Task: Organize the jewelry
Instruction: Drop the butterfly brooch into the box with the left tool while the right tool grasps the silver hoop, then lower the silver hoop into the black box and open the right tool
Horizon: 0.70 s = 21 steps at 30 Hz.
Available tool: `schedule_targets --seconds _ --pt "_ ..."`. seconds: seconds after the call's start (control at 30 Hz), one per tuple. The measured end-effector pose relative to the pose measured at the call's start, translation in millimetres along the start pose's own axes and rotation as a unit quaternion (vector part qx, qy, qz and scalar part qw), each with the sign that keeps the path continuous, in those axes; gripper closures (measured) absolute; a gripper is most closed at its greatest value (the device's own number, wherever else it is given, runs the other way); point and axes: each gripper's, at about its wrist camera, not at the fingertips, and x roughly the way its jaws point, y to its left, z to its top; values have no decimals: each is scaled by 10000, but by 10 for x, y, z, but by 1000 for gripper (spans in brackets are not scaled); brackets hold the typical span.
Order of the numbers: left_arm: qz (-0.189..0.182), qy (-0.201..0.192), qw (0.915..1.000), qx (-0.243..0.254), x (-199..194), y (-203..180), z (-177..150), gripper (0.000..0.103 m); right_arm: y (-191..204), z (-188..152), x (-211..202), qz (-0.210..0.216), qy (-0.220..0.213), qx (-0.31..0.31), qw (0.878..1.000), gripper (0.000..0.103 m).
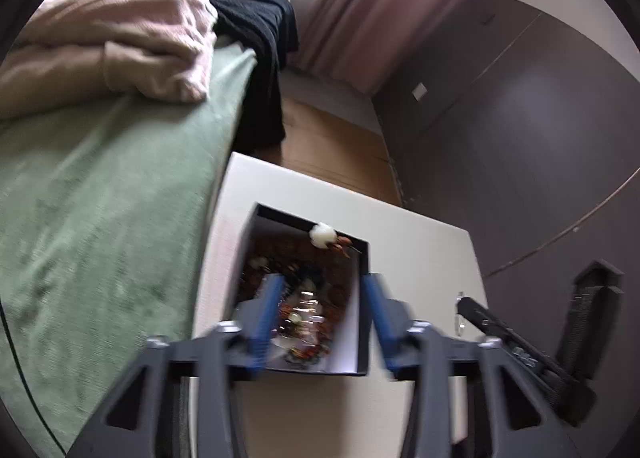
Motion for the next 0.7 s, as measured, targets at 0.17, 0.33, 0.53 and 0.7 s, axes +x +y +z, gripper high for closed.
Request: schedule_targets --seconds 0.17,0.33,0.53,0.7 --pt "-70 -184 9998 -56 -161 73 15 39 349 -12 -151 589 -314 -214 9975 99" --pt "109 -252 9996 -113 -258 196 29 39 704 -29 -229 1114 -479 -438 9917 99" --pt "212 -363 9988 -240 -386 359 60 39 1001 -45 -211 1568 -515 -576 9846 99" --pt "204 -399 9982 -393 -437 469 100 39 1208 -33 -147 1802 -483 -650 9803 99"
